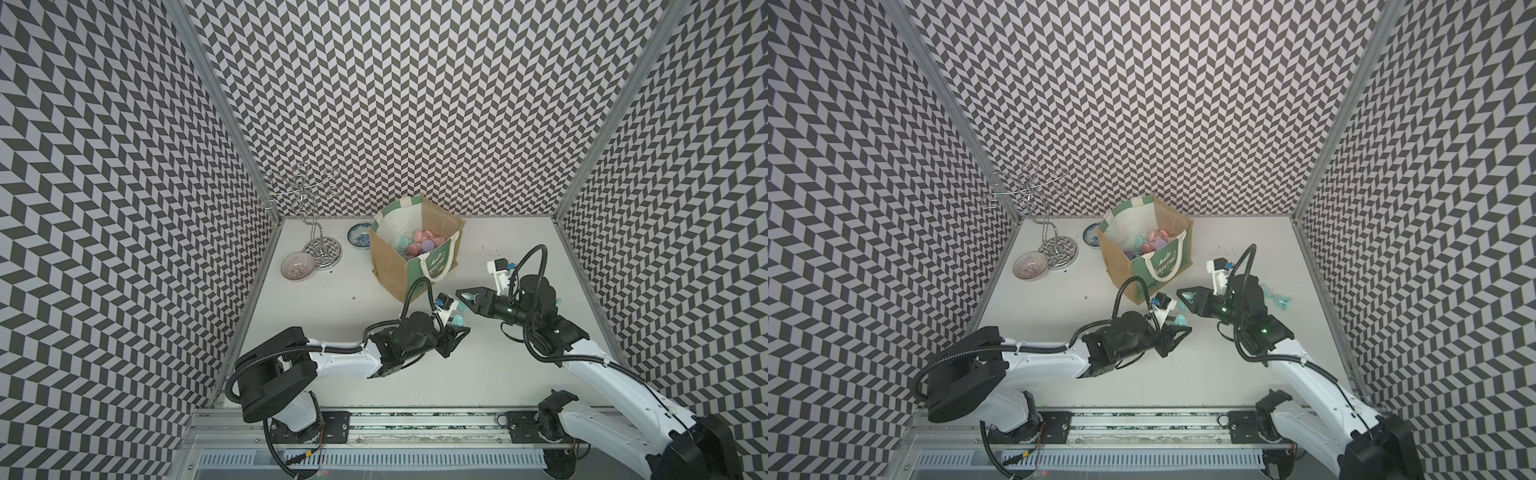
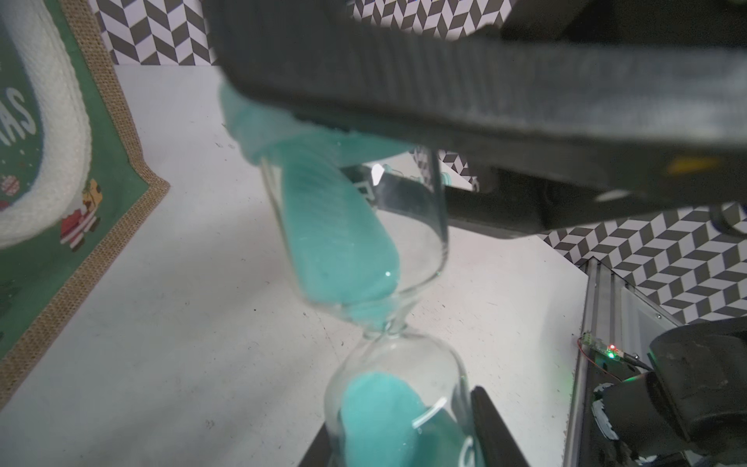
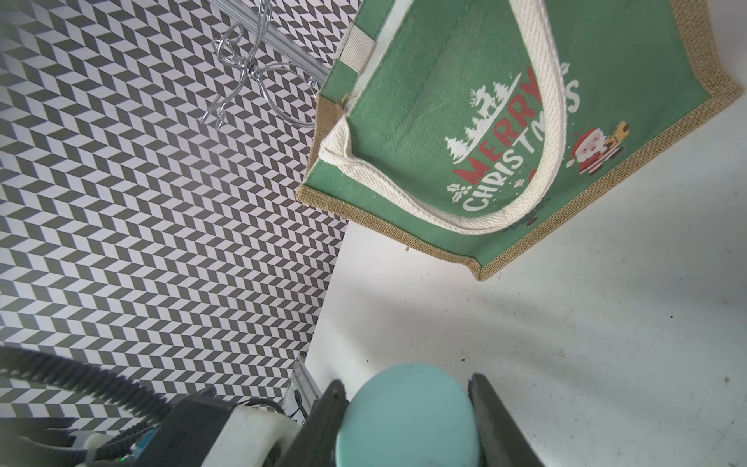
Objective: Put the hourglass into the canvas bag
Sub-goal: Place the hourglass in the canvas bag.
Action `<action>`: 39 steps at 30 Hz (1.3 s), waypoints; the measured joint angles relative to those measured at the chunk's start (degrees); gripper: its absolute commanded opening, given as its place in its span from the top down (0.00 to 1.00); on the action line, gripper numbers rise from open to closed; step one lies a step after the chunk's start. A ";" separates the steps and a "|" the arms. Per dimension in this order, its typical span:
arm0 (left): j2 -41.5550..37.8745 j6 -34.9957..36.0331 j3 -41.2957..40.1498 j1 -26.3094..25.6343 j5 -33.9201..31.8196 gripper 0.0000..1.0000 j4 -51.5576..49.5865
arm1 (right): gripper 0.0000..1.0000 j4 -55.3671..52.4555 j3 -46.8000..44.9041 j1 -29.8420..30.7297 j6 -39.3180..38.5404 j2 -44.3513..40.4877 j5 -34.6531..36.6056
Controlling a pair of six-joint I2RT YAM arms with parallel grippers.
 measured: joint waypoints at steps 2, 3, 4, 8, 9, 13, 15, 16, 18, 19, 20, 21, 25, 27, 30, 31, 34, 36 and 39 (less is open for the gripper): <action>-0.07 0.00 0.00 -0.02 0.00 0.78 0.02 | 0.61 0.09 -0.22 0.00 0.09 -0.33 0.28; -0.11 0.04 0.00 -0.04 0.02 0.80 0.00 | 0.57 0.13 -0.35 0.00 0.22 -0.52 0.46; -0.22 0.07 0.00 -0.09 -0.02 0.80 -0.02 | 0.53 0.11 -0.37 0.00 0.39 -0.74 0.59; -1.60 -0.02 0.00 -0.11 -1.11 0.82 -1.51 | 0.38 0.13 -0.39 0.00 0.33 -1.97 1.75; -2.21 0.00 0.02 -0.07 -1.55 0.84 -2.43 | 0.33 0.02 -0.37 -0.02 0.24 -2.45 2.12; -5.29 0.17 0.39 0.39 -3.10 0.85 -6.97 | 0.16 -1.84 0.31 -0.50 -0.44 -4.63 4.17; -7.28 0.52 0.68 0.72 -3.82 0.85 -9.38 | 0.08 -3.63 1.64 -0.76 -0.81 -5.40 5.22; -8.35 0.83 0.72 0.81 -4.13 0.85 -10.32 | 0.05 -4.70 2.51 -0.92 -0.92 -5.66 5.90; -11.28 1.46 0.87 1.09 -5.05 0.85 -12.61 | 0.00 -7.04 4.98 -1.31 -1.42 -6.12 7.61; -12.52 1.75 1.11 1.31 -5.49 0.86 -13.64 | 0.01 -8.04 5.99 -1.46 -1.60 -6.25 8.37; -13.90 2.16 1.68 1.60 -6.03 0.86 -15.17 | 0.01 -9.27 7.28 -1.68 -1.84 -6.43 9.49; -15.15 2.56 2.69 1.97 -6.49 0.86 -16.94 | 0.01 -10.23 8.28 -1.90 -2.05 -6.58 10.45; -17.94 3.74 8.48 4.37 -8.11 0.86 -24.22 | 0.01 -12.70 9.68 -3.02 -2.80 -7.69 13.55; -18.58 4.24 12.26 6.82 -8.39 0.86 -28.15 | 0.01 -13.68 9.62 -3.69 -3.13 -8.02 14.14; -18.56 5.22 17.40 10.25 -8.68 0.85 -33.44 | 0.01 -13.77 8.55 -4.37 -3.23 -8.35 14.71; -18.40 5.55 18.88 11.37 -8.79 0.85 -34.97 | 0.01 -13.77 8.11 -4.57 -3.23 -8.46 14.80; -16.35 7.06 24.70 15.15 -8.46 0.84 -39.87 | 0.01 -13.68 6.80 -5.20 -3.23 -8.55 15.06; -13.31 8.15 29.24 17.66 -8.37 0.85 -42.49 | 0.01 -13.25 5.88 -5.57 -3.26 -8.55 15.15; -7.67 9.27 34.91 21.00 -8.37 0.85 -45.59 | 0.01 -12.17 4.33 -5.99 -3.13 -8.46 15.17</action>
